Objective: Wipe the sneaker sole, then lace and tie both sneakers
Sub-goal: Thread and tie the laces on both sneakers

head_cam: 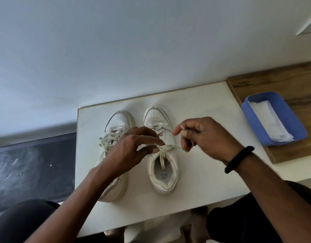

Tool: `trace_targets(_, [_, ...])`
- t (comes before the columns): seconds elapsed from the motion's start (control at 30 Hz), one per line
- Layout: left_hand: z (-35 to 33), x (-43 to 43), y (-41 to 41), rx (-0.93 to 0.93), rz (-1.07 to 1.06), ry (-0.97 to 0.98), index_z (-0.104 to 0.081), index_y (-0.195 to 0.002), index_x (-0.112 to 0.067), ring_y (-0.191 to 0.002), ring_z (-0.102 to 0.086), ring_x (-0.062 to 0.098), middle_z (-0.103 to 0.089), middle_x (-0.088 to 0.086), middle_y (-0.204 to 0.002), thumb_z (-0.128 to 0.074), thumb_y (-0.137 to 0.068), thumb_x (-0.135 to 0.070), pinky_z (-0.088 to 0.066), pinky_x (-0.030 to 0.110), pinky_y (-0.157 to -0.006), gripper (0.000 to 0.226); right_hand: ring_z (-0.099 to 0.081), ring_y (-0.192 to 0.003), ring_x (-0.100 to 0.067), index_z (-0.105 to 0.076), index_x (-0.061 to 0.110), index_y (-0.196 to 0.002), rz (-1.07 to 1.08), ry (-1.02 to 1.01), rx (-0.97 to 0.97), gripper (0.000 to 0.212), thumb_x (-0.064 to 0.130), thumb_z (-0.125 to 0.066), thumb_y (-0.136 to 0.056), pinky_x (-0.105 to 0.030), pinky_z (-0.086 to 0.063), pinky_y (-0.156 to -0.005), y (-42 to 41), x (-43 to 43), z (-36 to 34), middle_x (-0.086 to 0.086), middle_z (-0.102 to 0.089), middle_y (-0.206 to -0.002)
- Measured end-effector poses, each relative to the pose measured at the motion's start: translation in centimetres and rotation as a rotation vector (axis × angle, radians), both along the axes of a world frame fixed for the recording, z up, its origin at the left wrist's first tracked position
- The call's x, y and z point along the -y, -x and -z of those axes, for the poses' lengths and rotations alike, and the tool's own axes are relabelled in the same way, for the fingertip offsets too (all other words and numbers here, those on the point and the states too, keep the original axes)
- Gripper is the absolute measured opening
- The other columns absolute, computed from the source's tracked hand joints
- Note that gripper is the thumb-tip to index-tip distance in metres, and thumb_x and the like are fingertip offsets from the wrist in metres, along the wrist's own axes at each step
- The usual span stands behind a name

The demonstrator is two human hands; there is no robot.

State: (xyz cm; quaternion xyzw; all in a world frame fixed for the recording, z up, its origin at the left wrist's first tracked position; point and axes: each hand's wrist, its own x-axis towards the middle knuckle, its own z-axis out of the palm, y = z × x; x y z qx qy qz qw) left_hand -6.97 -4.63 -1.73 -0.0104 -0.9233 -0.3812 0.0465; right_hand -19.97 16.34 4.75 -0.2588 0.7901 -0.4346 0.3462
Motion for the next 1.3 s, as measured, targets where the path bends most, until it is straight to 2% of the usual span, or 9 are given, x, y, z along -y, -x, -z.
trace_targets(0.17, [0.1, -0.2, 0.0, -0.006, -0.030, -0.009, -0.080, -0.109, -0.031, -0.104, -0.065, 0.005, -0.069, -0.012, -0.109, -0.076, -0.090, -0.032, -0.050, 0.020, -0.089, 0.020, -0.069, -0.055, -0.014, -0.061, 0.018, -0.092, -0.070, -0.213, -0.051, 0.005, 0.015, -0.063, -0.095, -0.018, -0.048, -0.054, -2.5, 1.4, 1.1, 0.000, -0.074, -0.066])
trace_targets(0.27, [0.1, -0.4, 0.1, -0.042, -0.074, 0.001, -0.082, -0.103, -0.026, -0.094, -0.066, 0.006, -0.070, -0.010, -0.102, -0.078, -0.088, -0.033, -0.048, 0.016, -0.082, 0.017, -0.070, -0.058, -0.012, -0.063, 0.022, -0.075, -0.047, -0.287, -0.232, 0.015, 0.026, -0.073, -0.086, -0.030, -0.057, -0.062, -3.3, 2.0, 1.6, 0.006, -0.073, -0.063])
trace_targets(0.33, [0.1, -0.6, 0.1, -0.051, -0.096, -0.014, -0.083, -0.100, -0.023, -0.089, -0.067, 0.005, -0.071, -0.009, -0.098, -0.079, -0.087, -0.033, -0.046, 0.011, -0.078, 0.017, -0.069, -0.066, -0.015, -0.066, 0.025, -0.072, -0.023, -0.329, -0.400, 0.016, 0.035, -0.075, -0.081, -0.036, -0.059, -0.066, -3.6, 2.2, 1.9, 0.006, -0.072, -0.066])
trace_targets(0.43, [0.0, -0.7, 0.0, -0.033, -0.112, -0.082, -0.083, -0.099, -0.019, -0.086, -0.069, 0.005, -0.073, -0.007, -0.094, -0.079, -0.086, -0.030, -0.046, 0.008, -0.077, 0.018, -0.068, -0.071, -0.019, -0.072, 0.027, -0.081, -0.020, -0.333, -0.535, 0.013, 0.038, -0.072, -0.086, -0.032, -0.056, -0.065, -4.0, 2.6, 1.7, 0.005, -0.071, -0.073])
trace_targets(0.6, [0.0, -0.6, 0.0, -0.026, -0.106, -0.092, -0.083, -0.098, -0.018, -0.082, -0.068, 0.005, -0.074, -0.006, -0.091, -0.080, -0.085, -0.029, -0.049, 0.012, -0.074, 0.017, -0.068, -0.075, -0.022, -0.072, 0.025, -0.091, -0.059, -0.333, -0.644, 0.013, 0.036, -0.066, -0.090, -0.030, -0.054, -0.066, -4.2, 2.9, 1.4, 0.004, -0.072, -0.079])
trace_targets(0.83, [0.0, -0.5, 0.0, -0.030, -0.103, -0.082, -0.083, -0.097, -0.020, -0.080, -0.069, 0.002, -0.075, -0.007, -0.090, -0.082, -0.085, -0.027, -0.048, 0.011, -0.073, 0.014, -0.068, -0.081, -0.025, -0.071, 0.023, -0.092, -0.143, -0.409, -0.690, 0.016, 0.038, -0.064, -0.090, -0.027, -0.047, -0.065, -4.3, 3.1, 1.0, 0.002, -0.071, -0.084])
trace_targets(0.97, [0.0, -0.4, 0.1, -0.022, -0.087, -0.056, -0.082, -0.099, -0.018, -0.080, -0.064, -0.010, -0.076, -0.007, -0.092, -0.082, -0.087, -0.019, -0.041, 0.003, -0.074, 0.012, -0.067, -0.085, -0.026, -0.069, 0.023, -0.095, -0.128, -0.425, -0.682, 0.020, 0.041, -0.062, -0.094, -0.026, -0.038, -0.064, -4.6, 3.3, 0.9, -0.001, -0.071, -0.089])
trace_targets(1.1, [0.1, -0.3, 0.1, -0.001, -0.079, -0.048, -0.082, -0.102, -0.020, -0.080, -0.062, -0.013, -0.075, -0.009, -0.094, -0.080, -0.089, -0.009, -0.042, 0.004, -0.074, 0.017, -0.067, -0.087, -0.025, -0.067, 0.024, -0.099, -0.131, -0.426, -0.681, 0.023, 0.044, -0.057, -0.097, -0.026, -0.036, -0.064, -4.7, 3.4, 0.9, -0.001, -0.071, -0.093])
trace_targets(1.3, [0.0, -0.2, 0.1, 0.007, -0.057, -0.043, -0.082, -0.103, -0.020, -0.082, -0.061, -0.013, -0.074, -0.011, -0.096, -0.078, -0.090, -0.008, -0.042, 0.004, -0.076, 0.017, -0.064, -0.085, -0.024, -0.065, 0.023, -0.101, -0.139, -0.444, -0.678, 0.024, 0.043, -0.052, -0.099, -0.026, -0.035, -0.065, -4.8, 3.4, 0.8, -0.002, -0.070, -0.096])
